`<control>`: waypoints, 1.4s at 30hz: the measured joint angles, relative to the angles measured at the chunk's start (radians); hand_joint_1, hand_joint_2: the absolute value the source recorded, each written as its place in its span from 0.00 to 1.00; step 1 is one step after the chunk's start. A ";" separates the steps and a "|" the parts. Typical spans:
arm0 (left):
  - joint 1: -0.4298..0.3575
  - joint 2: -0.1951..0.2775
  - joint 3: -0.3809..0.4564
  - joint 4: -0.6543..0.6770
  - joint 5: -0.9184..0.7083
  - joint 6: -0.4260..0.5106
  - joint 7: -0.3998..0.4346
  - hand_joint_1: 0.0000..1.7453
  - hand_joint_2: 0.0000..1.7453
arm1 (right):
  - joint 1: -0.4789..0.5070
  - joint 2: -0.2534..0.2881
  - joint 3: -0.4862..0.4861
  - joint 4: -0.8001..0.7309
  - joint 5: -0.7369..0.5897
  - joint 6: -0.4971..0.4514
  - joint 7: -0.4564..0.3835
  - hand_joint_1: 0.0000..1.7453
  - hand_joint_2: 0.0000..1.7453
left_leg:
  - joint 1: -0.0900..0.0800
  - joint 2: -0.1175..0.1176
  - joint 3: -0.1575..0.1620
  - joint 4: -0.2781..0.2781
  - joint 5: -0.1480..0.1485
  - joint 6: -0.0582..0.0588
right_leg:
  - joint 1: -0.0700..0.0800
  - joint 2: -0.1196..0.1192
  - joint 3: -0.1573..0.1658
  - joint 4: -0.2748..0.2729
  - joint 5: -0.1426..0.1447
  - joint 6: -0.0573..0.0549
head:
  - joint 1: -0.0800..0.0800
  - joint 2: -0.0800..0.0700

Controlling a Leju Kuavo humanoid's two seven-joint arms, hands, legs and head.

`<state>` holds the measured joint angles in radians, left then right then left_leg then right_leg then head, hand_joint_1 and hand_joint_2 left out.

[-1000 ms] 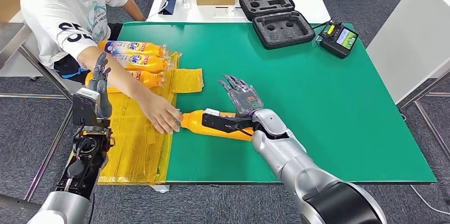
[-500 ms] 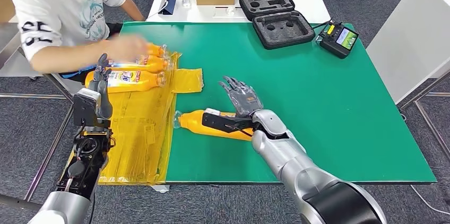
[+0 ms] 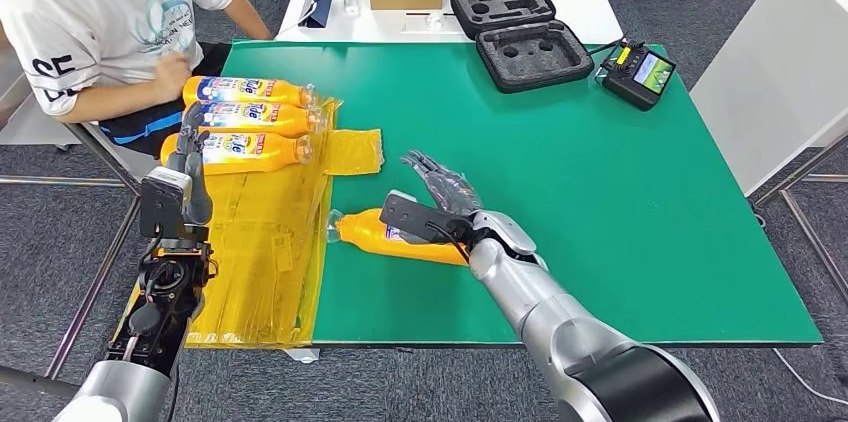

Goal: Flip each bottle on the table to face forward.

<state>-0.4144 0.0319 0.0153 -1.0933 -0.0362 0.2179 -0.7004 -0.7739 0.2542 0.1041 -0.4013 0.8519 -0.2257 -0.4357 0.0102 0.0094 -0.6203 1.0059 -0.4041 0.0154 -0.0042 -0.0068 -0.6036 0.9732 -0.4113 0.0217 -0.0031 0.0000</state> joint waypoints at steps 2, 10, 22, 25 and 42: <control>0.000 0.000 0.000 0.000 0.000 0.000 0.000 0.00 0.00 | 0.000 0.002 -0.007 -0.001 -0.020 0.022 -0.012 0.00 1.00 | 0.000 0.000 0.000 0.000 0.000 0.000 | 0.000 0.000 0.000 0.000 0.000 0.000 | 0.000 0.000; 0.012 0.001 0.003 0.000 0.002 -0.001 0.000 0.00 0.00 | 0.014 0.011 -0.016 -0.043 -0.137 0.144 -0.042 0.00 1.00 | 0.000 0.000 0.000 0.000 0.000 0.000 | 0.000 0.000 0.000 0.000 0.000 0.000 | 0.000 0.000; 0.022 0.007 0.020 0.000 0.002 -0.019 0.000 0.00 0.00 | 0.018 -0.005 0.064 -0.052 -0.093 0.202 0.173 0.00 1.00 | 0.000 0.000 0.000 0.000 0.000 0.000 | 0.000 0.000 0.000 0.000 0.000 0.000 | 0.000 0.000; 0.022 0.007 0.020 0.004 0.002 -0.022 0.000 0.00 0.00 | 0.018 -0.013 0.086 -0.044 -0.087 0.218 0.202 0.00 1.00 | 0.000 0.000 0.000 0.000 0.000 0.000 | 0.000 0.000 0.000 0.000 0.000 0.000 | 0.000 0.000; 0.020 0.007 0.019 0.009 0.002 -0.012 0.016 0.00 0.00 | 0.016 -0.046 0.189 -0.029 0.011 0.209 0.371 0.00 1.00 | 0.000 0.000 0.000 0.000 0.000 0.000 | 0.000 0.000 0.000 0.000 0.000 0.000 | 0.000 0.000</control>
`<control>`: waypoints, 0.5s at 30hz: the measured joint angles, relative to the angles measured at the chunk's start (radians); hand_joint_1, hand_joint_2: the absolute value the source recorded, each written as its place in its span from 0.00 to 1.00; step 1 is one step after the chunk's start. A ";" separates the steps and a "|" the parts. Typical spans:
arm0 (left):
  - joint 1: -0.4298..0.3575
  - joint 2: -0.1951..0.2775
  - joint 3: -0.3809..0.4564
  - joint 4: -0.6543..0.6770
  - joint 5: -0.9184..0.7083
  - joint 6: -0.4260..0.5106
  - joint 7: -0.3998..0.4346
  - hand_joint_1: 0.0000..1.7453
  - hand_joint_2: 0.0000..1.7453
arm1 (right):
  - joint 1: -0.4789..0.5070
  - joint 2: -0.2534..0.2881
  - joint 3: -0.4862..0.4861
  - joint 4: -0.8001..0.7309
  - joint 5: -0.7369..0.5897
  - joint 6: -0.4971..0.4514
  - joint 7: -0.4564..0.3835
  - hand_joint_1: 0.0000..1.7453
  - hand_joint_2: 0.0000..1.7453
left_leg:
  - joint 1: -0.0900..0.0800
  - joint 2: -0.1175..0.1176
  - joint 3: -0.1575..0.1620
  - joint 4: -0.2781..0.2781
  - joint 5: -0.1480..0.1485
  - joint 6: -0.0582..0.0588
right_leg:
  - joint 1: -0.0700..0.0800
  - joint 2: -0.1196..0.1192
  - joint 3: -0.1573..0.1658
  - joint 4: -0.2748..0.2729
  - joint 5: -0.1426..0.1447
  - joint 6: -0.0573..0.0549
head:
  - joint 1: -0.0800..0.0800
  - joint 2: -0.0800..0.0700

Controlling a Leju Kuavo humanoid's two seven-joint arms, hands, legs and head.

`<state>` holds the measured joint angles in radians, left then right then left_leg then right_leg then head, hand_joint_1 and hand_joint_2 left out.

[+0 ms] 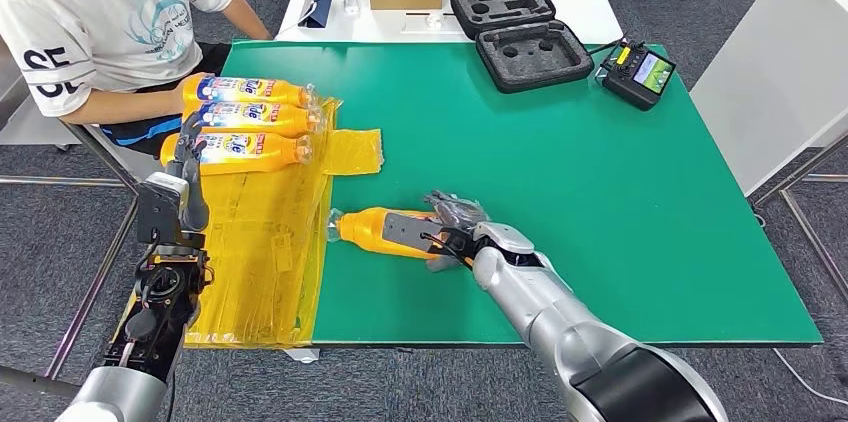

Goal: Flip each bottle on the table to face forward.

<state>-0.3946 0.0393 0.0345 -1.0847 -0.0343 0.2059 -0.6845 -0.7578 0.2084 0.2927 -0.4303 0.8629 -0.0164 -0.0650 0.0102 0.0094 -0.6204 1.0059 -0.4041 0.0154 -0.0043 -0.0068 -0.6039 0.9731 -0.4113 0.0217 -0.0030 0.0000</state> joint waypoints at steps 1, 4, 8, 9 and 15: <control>0.000 0.000 0.000 0.000 0.000 0.000 0.001 0.00 0.00 | -0.001 -0.001 0.004 0.000 0.001 0.004 0.002 0.21 1.00 | 0.000 0.000 0.000 0.000 0.000 0.000 | 0.000 0.000 0.000 0.000 0.000 0.000 | 0.000 0.000; 0.000 0.000 0.000 0.000 0.003 0.001 0.004 0.00 0.00 | -0.006 -0.004 0.020 0.002 0.015 0.023 0.020 0.94 1.00 | 0.000 0.000 0.000 0.000 0.000 0.000 | 0.000 0.000 0.000 0.000 0.000 0.000 | 0.000 0.000; -0.002 0.000 0.000 0.000 0.006 0.002 0.008 0.00 0.00 | -0.015 -0.008 0.047 0.006 0.044 0.052 0.051 1.00 1.00 | 0.000 0.000 0.000 0.000 0.000 0.000 | 0.000 0.000 0.000 0.000 0.000 0.000 | 0.000 0.000; -0.004 0.000 -0.001 0.001 0.007 0.002 0.009 0.00 0.00 | -0.017 -0.009 0.054 0.007 0.049 0.057 0.057 1.00 1.00 | 0.000 0.000 0.000 0.000 0.000 0.000 | 0.000 0.000 0.000 0.000 0.000 0.000 | 0.000 0.000; -0.011 -0.001 -0.002 0.005 0.016 0.003 0.013 0.00 0.00 | -0.023 -0.010 0.072 0.011 0.022 0.061 0.012 1.00 1.00 | 0.000 0.000 0.000 0.000 0.000 0.000 | 0.000 0.000 0.000 0.000 0.000 0.000 | 0.000 0.000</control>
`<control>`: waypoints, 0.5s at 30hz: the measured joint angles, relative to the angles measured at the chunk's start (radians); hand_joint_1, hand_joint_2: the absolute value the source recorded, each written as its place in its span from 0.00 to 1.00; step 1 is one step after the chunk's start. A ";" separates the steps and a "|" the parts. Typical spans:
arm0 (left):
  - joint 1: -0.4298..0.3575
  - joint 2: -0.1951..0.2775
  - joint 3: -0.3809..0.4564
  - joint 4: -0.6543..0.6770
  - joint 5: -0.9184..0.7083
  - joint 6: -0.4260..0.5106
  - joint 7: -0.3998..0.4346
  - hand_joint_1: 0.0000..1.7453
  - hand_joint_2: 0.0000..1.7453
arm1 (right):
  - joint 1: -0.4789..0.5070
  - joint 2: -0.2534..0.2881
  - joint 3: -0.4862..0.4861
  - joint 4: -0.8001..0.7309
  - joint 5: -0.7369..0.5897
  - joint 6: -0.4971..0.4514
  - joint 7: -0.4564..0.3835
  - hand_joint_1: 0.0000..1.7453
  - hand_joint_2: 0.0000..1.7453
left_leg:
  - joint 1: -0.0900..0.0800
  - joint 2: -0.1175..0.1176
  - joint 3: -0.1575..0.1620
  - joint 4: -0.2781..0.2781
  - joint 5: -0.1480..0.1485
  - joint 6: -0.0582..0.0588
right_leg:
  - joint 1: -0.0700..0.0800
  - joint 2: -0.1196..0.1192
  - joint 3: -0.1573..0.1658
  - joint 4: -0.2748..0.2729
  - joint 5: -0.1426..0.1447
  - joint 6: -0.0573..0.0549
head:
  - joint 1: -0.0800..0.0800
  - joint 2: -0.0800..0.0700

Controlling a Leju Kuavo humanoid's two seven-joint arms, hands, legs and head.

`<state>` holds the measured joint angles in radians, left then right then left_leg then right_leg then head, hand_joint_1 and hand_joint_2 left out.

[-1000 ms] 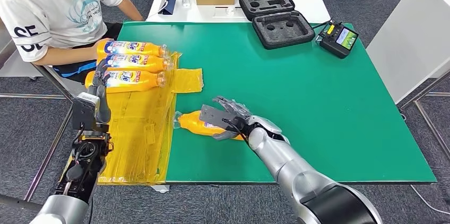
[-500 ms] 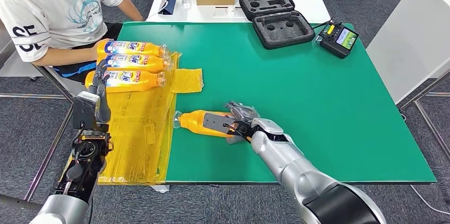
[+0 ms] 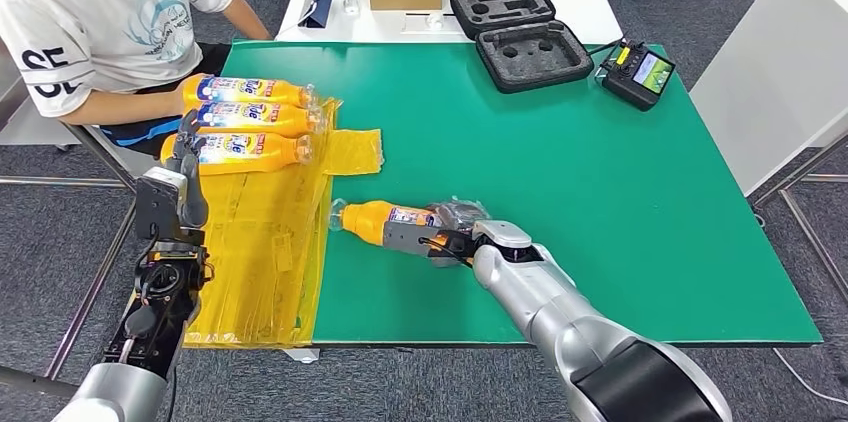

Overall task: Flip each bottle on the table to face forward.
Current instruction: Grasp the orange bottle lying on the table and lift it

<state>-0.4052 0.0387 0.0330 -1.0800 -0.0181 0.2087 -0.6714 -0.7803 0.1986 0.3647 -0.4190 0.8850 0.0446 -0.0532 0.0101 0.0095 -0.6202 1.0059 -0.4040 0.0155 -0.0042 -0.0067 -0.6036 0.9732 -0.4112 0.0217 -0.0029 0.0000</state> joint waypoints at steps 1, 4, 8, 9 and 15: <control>0.002 0.000 0.000 0.000 0.002 -0.001 0.000 0.00 0.00 | 0.001 -0.001 0.000 0.000 -0.014 0.000 -0.024 1.00 1.00 | 0.000 0.000 0.000 0.000 0.000 0.000 | 0.000 0.000 0.000 0.000 0.000 0.000 | 0.000 0.000; 0.008 -0.001 0.000 0.000 0.005 -0.002 0.000 0.00 0.00 | 0.006 -0.002 0.000 0.000 -0.039 0.000 -0.068 1.00 1.00 | 0.000 0.000 0.000 0.000 0.000 0.000 | 0.000 0.000 0.000 0.000 0.000 0.000 | 0.000 0.000; 0.016 -0.001 -0.001 0.000 0.005 -0.002 0.000 0.00 0.00 | 0.006 -0.003 0.000 0.000 -0.044 0.000 -0.074 1.00 1.00 | 0.000 0.000 0.000 0.000 0.000 0.000 | 0.000 0.000 0.000 0.000 0.000 0.000 | 0.000 0.000; 0.017 -0.002 -0.001 0.000 0.005 -0.002 0.000 0.00 0.00 | 0.006 -0.004 0.000 0.000 -0.044 0.000 -0.074 1.00 1.00 | 0.000 0.000 0.000 0.000 0.000 0.000 | 0.000 0.000 0.000 0.000 0.000 0.000 | 0.000 0.000; 0.021 -0.002 -0.001 -0.001 0.019 -0.012 0.001 0.00 0.00 | 0.014 -0.004 -0.011 -0.003 -0.101 -0.020 -0.149 1.00 1.00 | 0.000 0.000 0.000 0.000 0.000 0.000 | 0.000 0.000 0.000 0.000 0.000 0.000 | 0.000 0.000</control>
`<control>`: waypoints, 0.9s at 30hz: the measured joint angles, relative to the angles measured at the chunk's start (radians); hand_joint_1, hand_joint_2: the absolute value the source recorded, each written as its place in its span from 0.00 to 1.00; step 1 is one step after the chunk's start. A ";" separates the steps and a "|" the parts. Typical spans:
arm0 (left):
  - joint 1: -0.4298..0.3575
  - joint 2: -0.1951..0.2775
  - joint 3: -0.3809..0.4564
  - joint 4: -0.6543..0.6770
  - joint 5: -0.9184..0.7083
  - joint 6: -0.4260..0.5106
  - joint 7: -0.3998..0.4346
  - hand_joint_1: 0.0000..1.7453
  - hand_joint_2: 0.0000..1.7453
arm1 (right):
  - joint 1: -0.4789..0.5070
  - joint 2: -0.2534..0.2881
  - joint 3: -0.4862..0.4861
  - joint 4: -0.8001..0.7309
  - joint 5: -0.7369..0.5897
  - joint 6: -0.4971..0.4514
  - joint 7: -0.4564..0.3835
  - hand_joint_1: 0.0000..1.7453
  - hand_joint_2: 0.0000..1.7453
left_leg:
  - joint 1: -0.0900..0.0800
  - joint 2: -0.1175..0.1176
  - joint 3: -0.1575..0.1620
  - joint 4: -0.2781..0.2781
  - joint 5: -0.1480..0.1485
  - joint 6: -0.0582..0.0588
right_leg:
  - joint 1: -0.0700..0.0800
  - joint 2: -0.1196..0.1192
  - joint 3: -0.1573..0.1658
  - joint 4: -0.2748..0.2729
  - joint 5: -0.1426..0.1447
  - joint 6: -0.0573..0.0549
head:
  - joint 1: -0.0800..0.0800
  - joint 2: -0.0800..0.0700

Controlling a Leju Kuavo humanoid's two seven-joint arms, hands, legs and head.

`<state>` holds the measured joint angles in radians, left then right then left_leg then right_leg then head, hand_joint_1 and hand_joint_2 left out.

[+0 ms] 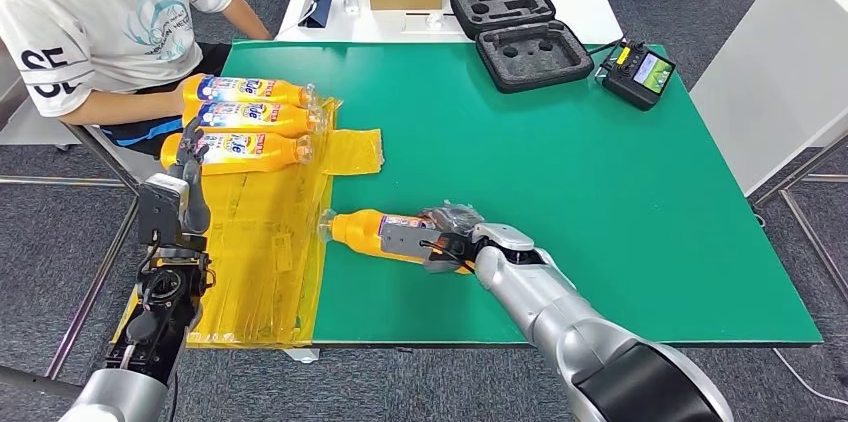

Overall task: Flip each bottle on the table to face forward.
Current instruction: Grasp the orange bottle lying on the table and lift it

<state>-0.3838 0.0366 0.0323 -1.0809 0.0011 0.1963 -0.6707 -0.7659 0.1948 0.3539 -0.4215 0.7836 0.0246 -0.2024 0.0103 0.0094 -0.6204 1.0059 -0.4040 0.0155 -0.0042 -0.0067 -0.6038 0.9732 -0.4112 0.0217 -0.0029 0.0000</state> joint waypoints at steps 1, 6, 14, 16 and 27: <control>0.005 0.000 0.000 -0.002 0.013 -0.009 0.001 0.00 0.00 | 0.009 0.001 -0.013 -0.007 -0.049 -0.021 -0.063 1.00 1.00 | 0.000 0.000 0.000 0.000 0.000 0.000 | 0.000 0.000 0.000 0.000 0.000 0.000 | 0.000 0.000; 0.063 -0.008 0.003 -0.041 0.130 -0.079 0.023 0.00 0.75 | 0.081 0.027 -0.140 -0.129 -0.406 -0.174 -0.424 1.00 1.00 | 0.000 0.000 -0.001 0.000 0.000 0.000 | 0.000 0.000 -0.001 0.000 -0.001 0.000 | 0.000 0.000; 0.162 -0.020 0.033 -0.119 0.308 -0.154 0.079 0.00 1.00 | 0.229 0.044 -0.196 -0.457 -0.673 -0.406 -0.496 1.00 1.00 | 0.000 0.000 -0.002 0.000 -0.001 -0.001 | 0.000 0.000 -0.002 0.000 -0.001 0.000 | 0.000 0.000; 0.170 -0.023 0.043 -0.130 0.336 -0.167 0.095 0.00 1.00 | 0.251 0.044 -0.193 -0.521 -0.689 -0.463 -0.496 1.00 1.00 | 0.000 0.000 -0.002 0.000 -0.001 -0.001 | 0.000 0.000 -0.002 0.000 -0.001 0.000 | 0.000 0.000; 0.177 -0.041 0.050 -0.163 0.364 -0.205 0.129 0.00 1.00 | 0.294 0.040 -0.172 -0.626 -0.727 -0.509 -0.496 1.00 1.00 | 0.000 0.000 -0.002 0.000 -0.001 0.000 | 0.000 0.000 -0.002 0.000 0.000 0.000 | 0.000 0.000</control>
<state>-0.2067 -0.0039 0.0824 -1.2436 0.3646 -0.0083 -0.5419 -0.4716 0.2351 0.1823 -1.0480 0.0569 -0.4842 -0.6989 0.0103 0.0092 -0.6228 1.0057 -0.4049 0.0150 -0.0042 -0.0068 -0.6062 0.9730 -0.4117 0.0217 -0.0030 0.0000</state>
